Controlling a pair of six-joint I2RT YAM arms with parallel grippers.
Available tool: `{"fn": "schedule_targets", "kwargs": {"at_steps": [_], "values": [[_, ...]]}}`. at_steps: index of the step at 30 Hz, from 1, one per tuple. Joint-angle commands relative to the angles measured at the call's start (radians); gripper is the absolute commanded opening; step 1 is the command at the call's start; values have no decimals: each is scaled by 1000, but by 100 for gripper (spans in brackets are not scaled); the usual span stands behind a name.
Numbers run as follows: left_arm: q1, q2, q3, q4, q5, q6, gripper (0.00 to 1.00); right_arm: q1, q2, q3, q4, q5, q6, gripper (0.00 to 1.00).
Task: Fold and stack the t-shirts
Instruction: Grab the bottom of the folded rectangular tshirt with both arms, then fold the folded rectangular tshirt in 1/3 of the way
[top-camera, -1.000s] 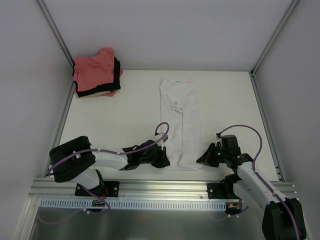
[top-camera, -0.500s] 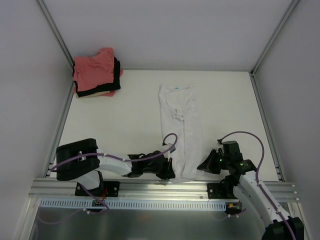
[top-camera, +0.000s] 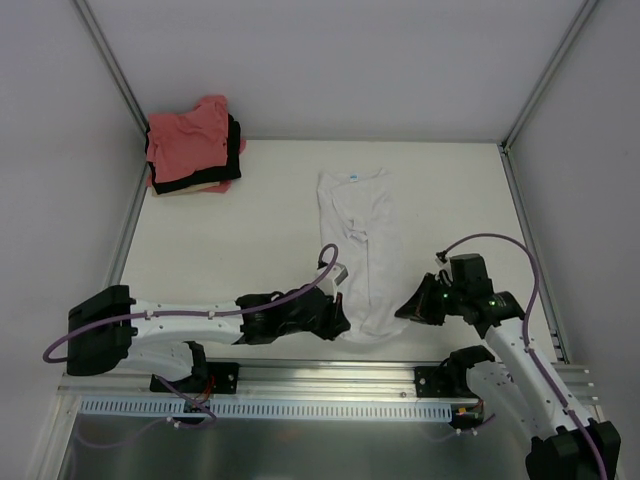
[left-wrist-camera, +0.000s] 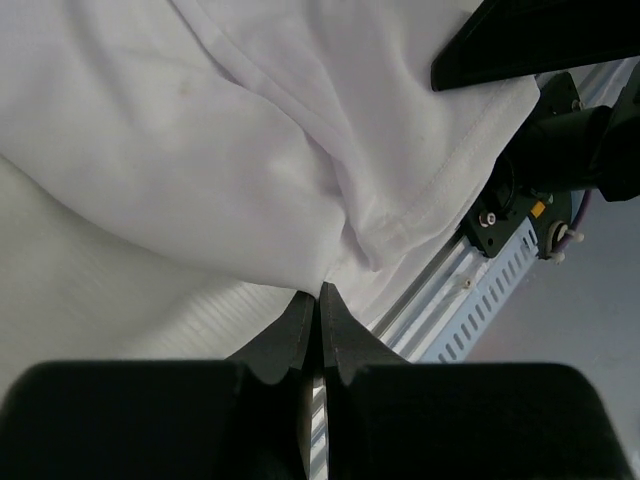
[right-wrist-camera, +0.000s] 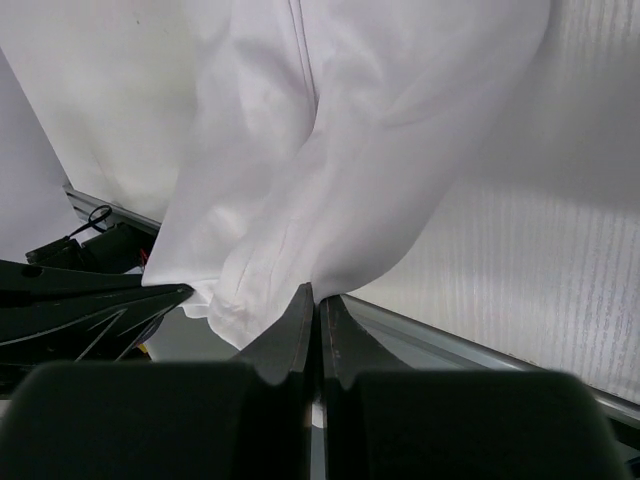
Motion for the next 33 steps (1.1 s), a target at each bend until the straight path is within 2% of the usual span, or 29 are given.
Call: {"fn": "schedule_targets", "kwargs": {"at_steps": [1,18,26,33], "values": [[32,-26,60,-120,-68,69,0,7,59,66,-10,-17,-37,1],[307,63,193,-148,113,190,0,1,444,276,109,-10,-111,1],[376,213,287,-137,221,218,0,-24,648,371,170,-41,-142,1],[462,345,368,-129,297,239,0,-68,910,541,170,-92,-185,1]]}}
